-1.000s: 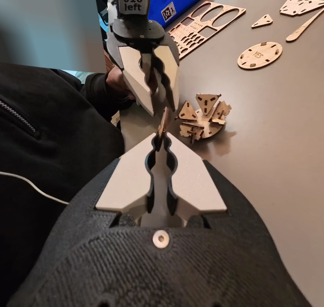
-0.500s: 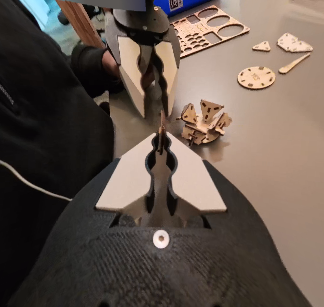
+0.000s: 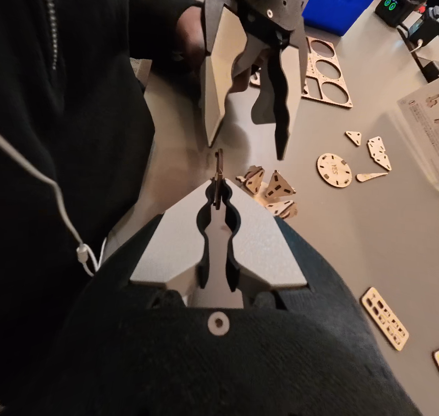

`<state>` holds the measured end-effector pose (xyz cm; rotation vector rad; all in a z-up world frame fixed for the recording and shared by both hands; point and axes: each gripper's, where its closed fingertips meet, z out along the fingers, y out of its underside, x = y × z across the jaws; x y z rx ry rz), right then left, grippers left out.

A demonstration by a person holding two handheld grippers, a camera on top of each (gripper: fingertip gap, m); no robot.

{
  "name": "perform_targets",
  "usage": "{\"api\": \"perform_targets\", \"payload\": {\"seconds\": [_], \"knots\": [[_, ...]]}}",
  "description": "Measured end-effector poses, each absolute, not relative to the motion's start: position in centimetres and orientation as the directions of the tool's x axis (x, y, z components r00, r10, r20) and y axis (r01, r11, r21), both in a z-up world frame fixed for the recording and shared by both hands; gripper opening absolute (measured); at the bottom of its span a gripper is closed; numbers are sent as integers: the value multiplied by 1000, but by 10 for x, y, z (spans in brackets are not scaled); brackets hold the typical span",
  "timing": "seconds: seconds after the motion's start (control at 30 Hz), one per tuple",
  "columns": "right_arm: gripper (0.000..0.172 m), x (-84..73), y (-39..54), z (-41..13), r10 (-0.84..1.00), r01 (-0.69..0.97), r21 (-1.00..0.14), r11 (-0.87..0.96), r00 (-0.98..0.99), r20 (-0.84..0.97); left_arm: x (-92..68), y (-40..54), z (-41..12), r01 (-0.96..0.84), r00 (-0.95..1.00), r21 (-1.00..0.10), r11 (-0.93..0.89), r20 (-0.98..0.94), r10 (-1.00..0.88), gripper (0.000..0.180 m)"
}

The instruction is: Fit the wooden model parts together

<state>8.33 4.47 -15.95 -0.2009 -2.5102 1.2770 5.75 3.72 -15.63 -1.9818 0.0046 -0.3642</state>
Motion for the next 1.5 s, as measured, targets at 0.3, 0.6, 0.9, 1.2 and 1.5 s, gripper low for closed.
{"api": "perform_targets", "payload": {"seconds": [0.3, 0.6, 0.9, 1.2, 1.5], "knots": [[2, 78, 49, -162, 325, 39, -836, 547, -930, 170, 60, 43, -167, 72, 965, -870, -487, 184, -187, 59], [2, 74, 51, -166, 344, 68, -823, 564, -925, 159, 59, 47, -173, 62, 964, -851, -522, 187, -190, 57], [2, 72, 52, -166, 333, 73, -822, 564, -931, 146, 59, 48, -176, 87, 952, -835, -543, 230, -202, 47], [2, 68, 54, -165, 332, 72, -810, 582, -930, 156, 60, 49, -180, 88, 950, -821, -565, 239, -200, 41], [2, 65, 54, -166, 332, 91, -813, 576, -934, 130, 59, 49, -180, 98, 949, -818, -566, 249, -194, 38]]}}
